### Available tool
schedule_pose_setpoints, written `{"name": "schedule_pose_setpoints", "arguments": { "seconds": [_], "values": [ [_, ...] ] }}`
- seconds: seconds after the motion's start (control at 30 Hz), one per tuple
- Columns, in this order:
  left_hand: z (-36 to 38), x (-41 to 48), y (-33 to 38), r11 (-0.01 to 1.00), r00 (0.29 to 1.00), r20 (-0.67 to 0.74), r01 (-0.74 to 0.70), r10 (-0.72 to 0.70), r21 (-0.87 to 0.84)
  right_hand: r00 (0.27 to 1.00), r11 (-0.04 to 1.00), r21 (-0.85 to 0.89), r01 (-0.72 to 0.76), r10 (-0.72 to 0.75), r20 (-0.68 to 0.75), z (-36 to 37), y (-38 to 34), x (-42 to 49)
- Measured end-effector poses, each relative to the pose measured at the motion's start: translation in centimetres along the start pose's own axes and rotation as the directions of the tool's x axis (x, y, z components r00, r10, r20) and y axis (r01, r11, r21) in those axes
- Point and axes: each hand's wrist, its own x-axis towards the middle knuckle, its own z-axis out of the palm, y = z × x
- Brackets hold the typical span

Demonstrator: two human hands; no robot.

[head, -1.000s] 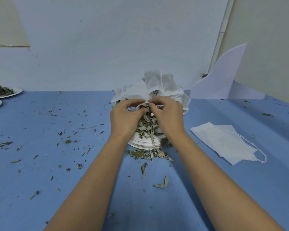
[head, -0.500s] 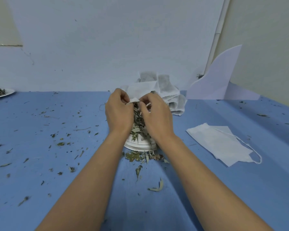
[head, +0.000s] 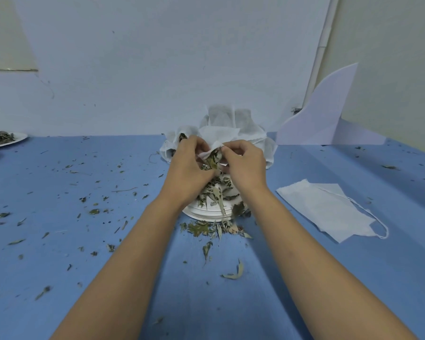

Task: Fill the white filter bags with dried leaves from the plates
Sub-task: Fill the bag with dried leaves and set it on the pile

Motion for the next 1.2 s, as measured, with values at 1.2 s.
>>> {"name": "schedule_pose_setpoints", "arguments": {
  "seconds": [1.2],
  "values": [
    [0.5, 0.7, 1.2, 0.998, 0.999, -0.021, 0.025, -0.026, -0.051, 0.966, 0.945, -0.207, 0.255, -0.256, 0.021, -0.1, 0.0, -0.3]
  ]
}}
